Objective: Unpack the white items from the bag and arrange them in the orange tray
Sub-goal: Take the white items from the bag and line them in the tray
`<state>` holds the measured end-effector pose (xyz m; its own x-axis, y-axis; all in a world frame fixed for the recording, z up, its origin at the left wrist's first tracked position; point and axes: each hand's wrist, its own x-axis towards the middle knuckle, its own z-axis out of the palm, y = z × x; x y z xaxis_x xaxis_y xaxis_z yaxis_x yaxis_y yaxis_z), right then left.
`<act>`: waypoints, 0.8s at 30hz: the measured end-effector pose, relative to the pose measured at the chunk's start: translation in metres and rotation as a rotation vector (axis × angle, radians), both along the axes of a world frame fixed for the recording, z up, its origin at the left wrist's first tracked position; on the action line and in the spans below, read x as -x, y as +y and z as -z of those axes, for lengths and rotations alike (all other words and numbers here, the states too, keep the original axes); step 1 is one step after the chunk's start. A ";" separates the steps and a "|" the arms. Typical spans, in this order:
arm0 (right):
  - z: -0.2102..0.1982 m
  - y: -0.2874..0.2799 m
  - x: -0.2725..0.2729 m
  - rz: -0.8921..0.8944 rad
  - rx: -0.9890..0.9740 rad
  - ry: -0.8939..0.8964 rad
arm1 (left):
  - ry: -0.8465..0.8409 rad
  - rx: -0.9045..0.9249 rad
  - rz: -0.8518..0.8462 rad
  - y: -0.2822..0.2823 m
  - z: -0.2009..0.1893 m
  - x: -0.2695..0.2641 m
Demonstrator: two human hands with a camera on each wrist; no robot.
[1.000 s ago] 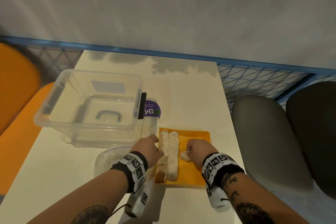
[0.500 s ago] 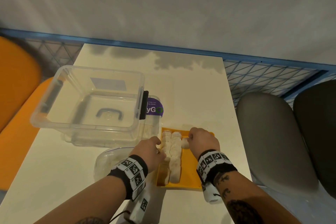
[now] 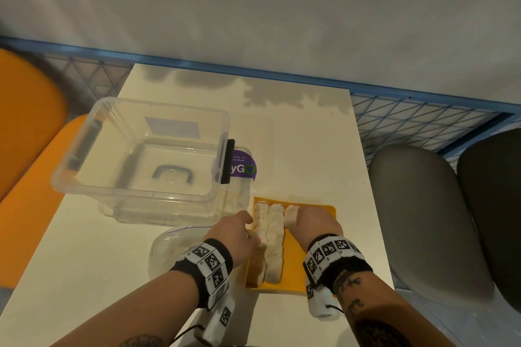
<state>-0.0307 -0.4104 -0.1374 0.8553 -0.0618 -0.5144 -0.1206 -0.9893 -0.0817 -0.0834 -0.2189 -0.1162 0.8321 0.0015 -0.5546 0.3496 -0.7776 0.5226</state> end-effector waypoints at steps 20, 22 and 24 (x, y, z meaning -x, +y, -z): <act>-0.018 0.007 0.008 0.005 -0.079 -0.029 | -0.102 0.104 -0.016 0.006 -0.006 0.002; -0.036 0.010 0.016 0.033 -0.266 -0.043 | -0.147 0.200 -0.014 0.005 -0.010 0.002; -0.056 0.018 0.029 0.066 -0.543 -0.034 | -0.161 0.297 0.023 0.002 -0.014 0.001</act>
